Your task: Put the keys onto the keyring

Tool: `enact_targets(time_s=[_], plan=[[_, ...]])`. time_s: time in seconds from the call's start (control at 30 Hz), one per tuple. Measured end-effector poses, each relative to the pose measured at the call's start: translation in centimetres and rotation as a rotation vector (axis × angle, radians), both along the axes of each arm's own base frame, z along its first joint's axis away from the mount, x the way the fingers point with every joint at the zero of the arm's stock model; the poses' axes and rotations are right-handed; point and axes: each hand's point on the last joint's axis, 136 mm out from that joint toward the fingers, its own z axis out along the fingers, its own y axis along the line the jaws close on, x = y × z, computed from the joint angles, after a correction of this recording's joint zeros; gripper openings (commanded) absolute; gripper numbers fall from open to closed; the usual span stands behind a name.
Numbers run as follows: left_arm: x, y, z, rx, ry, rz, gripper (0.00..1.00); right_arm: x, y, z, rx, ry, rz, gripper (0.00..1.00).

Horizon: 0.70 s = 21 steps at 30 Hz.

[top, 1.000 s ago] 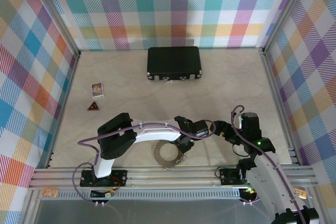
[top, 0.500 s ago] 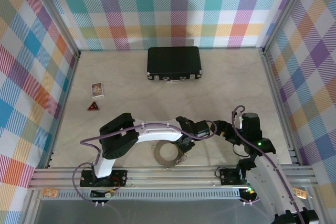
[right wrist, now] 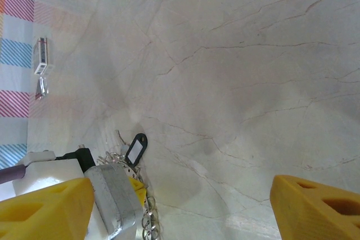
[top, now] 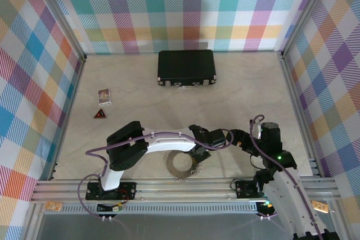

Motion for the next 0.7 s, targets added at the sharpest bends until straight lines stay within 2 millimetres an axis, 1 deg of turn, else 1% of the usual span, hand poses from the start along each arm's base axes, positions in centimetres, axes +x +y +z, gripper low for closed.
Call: enact_targets(time_s=[0.07,0.13,0.3,0.4,0.5,0.6,0.7], plan=[[0.0,0.1,0.8,-0.017,-0.007,-0.006,0.0,-0.1,0.1,0.5,0.009,-0.023,0.007,0.81],[-0.1,0.3,2.3,-0.049,-0.02,-0.014,0.0,-0.2,0.3,1.0,0.022,-0.048,0.019,0.8],[-0.1,1.5,7.6,-0.185,-0.073,-0.021,0.0,-0.6,1.3,3.1,0.075,-0.132,0.075,0.78],[-0.3,2.5,10.4,-0.283,-0.103,-0.034,0.0,-0.8,2.0,4.8,0.115,-0.205,0.12,0.76],[-0.6,3.5,12.8,-0.401,-0.127,-0.051,0.0,-1.2,2.8,6.9,0.159,-0.291,0.175,0.75],[-1.3,4.7,15.0,-0.534,-0.149,-0.075,0.0,-1.6,3.6,9.4,0.2,-0.389,0.24,0.74],[-1.9,5.5,18.2,-0.69,-0.197,-0.106,0.0,-2.0,4.4,12.2,0.233,-0.483,0.309,0.72]])
